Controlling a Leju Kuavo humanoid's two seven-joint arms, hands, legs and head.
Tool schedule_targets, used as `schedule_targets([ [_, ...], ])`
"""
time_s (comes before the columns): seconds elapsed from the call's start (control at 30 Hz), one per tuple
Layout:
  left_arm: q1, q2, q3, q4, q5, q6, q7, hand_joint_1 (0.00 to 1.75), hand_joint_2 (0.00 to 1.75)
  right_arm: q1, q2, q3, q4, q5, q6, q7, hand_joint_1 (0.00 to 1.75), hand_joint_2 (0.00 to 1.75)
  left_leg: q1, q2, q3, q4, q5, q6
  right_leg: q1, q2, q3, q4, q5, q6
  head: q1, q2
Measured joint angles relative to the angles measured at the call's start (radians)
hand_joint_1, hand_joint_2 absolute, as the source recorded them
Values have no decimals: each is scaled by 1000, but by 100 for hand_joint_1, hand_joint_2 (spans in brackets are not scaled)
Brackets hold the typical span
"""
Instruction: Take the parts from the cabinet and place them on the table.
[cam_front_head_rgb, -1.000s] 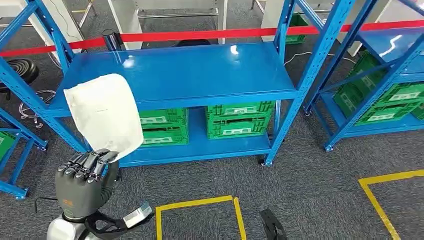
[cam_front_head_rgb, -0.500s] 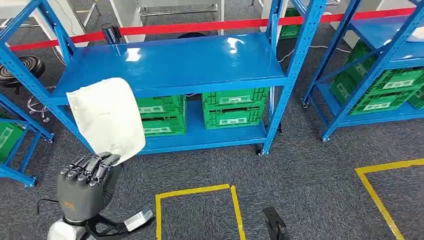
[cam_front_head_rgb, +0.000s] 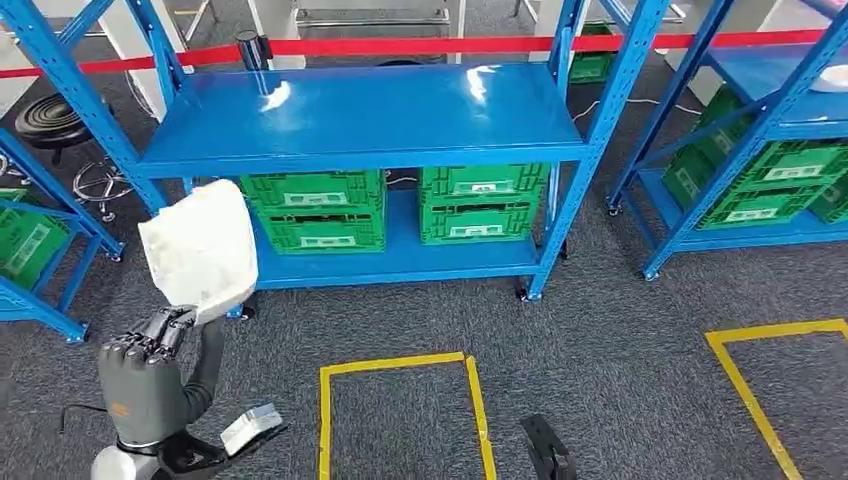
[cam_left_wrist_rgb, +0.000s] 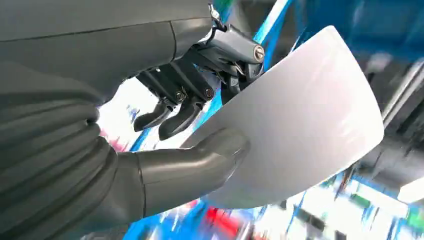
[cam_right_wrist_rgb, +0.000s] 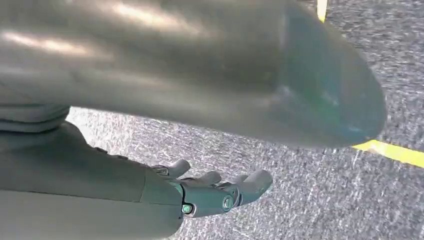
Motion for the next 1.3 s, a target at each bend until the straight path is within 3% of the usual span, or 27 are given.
schedule_targets([
  [0.03,6,0,3,-5,92,-74,15,175,175,-1,0,1,0,3,2,0,0,0,0,-9,-5,7,1,-2,1,24,67,-101,30,-6,0,0],
  [0.07,11,0,9,-9,155,-125,28,175,175,-4,0,2,0,6,3,1,0,0,3,-15,-11,13,3,-5,0,74,99,-164,13,-14,0,0],
  [0.1,15,1,18,-13,209,-155,34,175,175,-6,1,3,0,8,5,0,0,0,-3,-23,-19,18,4,-12,5,64,98,-167,22,-14,-1,0],
  [0.2,33,2,41,-29,238,-165,3,175,175,-9,1,5,0,12,6,-1,0,0,4,-51,-27,12,19,-32,9,31,95,-164,29,-27,0,0],
  [0.23,38,5,46,-39,238,-163,-19,175,175,-12,6,5,0,11,5,-3,0,0,-1,-56,-35,14,19,-36,-1,14,97,-174,36,-36,0,0],
  [0.3,36,5,49,-53,234,-160,-48,175,175,-16,5,5,-1,6,4,-3,0,0,0,15,-67,88,-36,-48,-1,-7,96,-177,40,-44,-14,0],
  [0.33,32,4,49,-56,227,-158,-59,175,175,-14,5,5,-1,5,3,-3,0,0,5,33,-101,164,-77,-55,-1,-21,95,-177,40,-44,-14,0],
  [0.4,29,2,48,-58,197,-136,-79,175,175,-11,5,5,-1,-2,1,-1,0,0,13,44,-159,298,-128,-66,-1,-49,91,-175,40,-44,-14,0],
  [0.43,24,1,48,-57,174,-116,-83,175,175,-11,5,5,-1,-4,0,-1,0,0,18,47,-162,310,-122,-68,-1,-62,89,-174,40,-44,-14,0],
  [0.47,15,1,48,-55,144,-92,-83,175,175,-11,5,5,-1,-5,-2,-1,0,0,21,50,-142,278,-96,-70,-1,-74,89,-173,41,-43,-14,0],
  [0.53,-9,-3,48,-52,75,-57,-60,175,175,-11,5,5,-1,-6,-2,-2,0,0,23,77,-42,104,-15,-69,-2,-99,90,-170,40,-41,-14,0],
  [0.57,-20,-6,48,-52,54,-48,-52,175,175,-12,5,5,-1,-7,-2,-2,0,0,22,119,1,21,-5,-67,0,-110,92,-169,39,-36,-14,0],
  [0.6,-27,-10,45,-52,26,-34,-40,175,175,-11,5,5,-2,-7,-2,-3,0,0,11,132,3,10,-13,-53,6,-117,91,-169,39,-26,-13,0],
  [0.73,-31,-16,39,-53,-27,24,-20,175,175,-9,7,5,-2,-4,-2,-3,0,0,5,85,-8,3,1,-22,2,-152,95,-174,43,-1,-12,0],
  [0.77,-30,-19,39,-54,-35,39,-20,175,175,-9,6,5,-2,-3,-2,-3,0,0,10,74,-2,-3,9,-15,-6,-109,91,-158,29,5,-10,0],
  [0.8,-33,-23,36,-55,-41,54,-20,175,175,-8,6,5,-2,-2,-2,-3,0,0,12,66,-5,-4,11,-8,-6,-60,73,-118,-4,6,-10,0],
  [0.83,-35,-28,34,-55,-44,65,-20,175,175,-3,6,5,-2,-1,-2,-2,0,0,12,53,-9,-3,14,-3,-7,-31,40,-44,-47,7,-5,0],
  [0.9,-32,-32,28,-55,-56,85,-26,175,175,6,6,5,-2,1,-2,-1,0,0,8,26,-17,1,16,1,-5,-11,-28,100,-104,8,-4,0],
  [0.93,-29,-32,27,-55,-64,97,-27,175,175,9,6,5,-2,3,-1,0,0,0,7,9,-21,6,17,1,-3,-10,-46,130,-103,7,-4,0],
  [0.97,-27,-32,26,-57,-71,111,-27,175,175,10,6,5,-2,6,-1,0,0,0,6,-6,-25,12,17,0,-3,-9,-38,111,-79,4,-4,0],
  [1.03,-22,-34,25,-68,-91,130,-32,175,175,8,6,5,-2,8,0,0,0,0,7,-38,-31,25,15,-3,-5,8,38,-48,13,-1,-4,0],
  [1.07,-18,-37,25,-74,-104,138,-40,175,175,8,6,5,-2,8,0,0,0,0,8,-50,-34,31,14,-6,-8,38,75,-129,33,-4,-4,0],
  [1.1,-15,-42,25,-84,-117,143,-52,175,175,7,6,5,-2,10,0,0,0,0,5,-61,-43,35,15,-15,-9,86,81,-140,13,-2,-5,0],
  [1.2,-9,-59,27,-106,-163,146,-84,175,175,6,6,5,-2,15,0,0,0,0,14,-94,-52,28,26,-36,1,49,79,-142,23,-16,-3,0],
  [1.23,-6,-62,31,-112,-177,147,-93,175,175,3,6,5,-2,17,0,-1,0,0,10,-105,-61,25,30,-43,-6,37,81,-148,28,-24,-5,0],
  [1.27,1,-66,36,-119,-188,148,-103,175,175,-1,8,5,-3,18,0,-2,0,0,10,-80,-61,36,25,-44,-11,17,83,-156,33,-32,-2,0],
  [1.3,0,-69,39,-124,-191,149,-109,175,175,-1,7,5,-4,20,-1,-3,0,0,5,-20,-76,66,-1,-49,-11,12,84,-159,34,-38,-11,0],
])
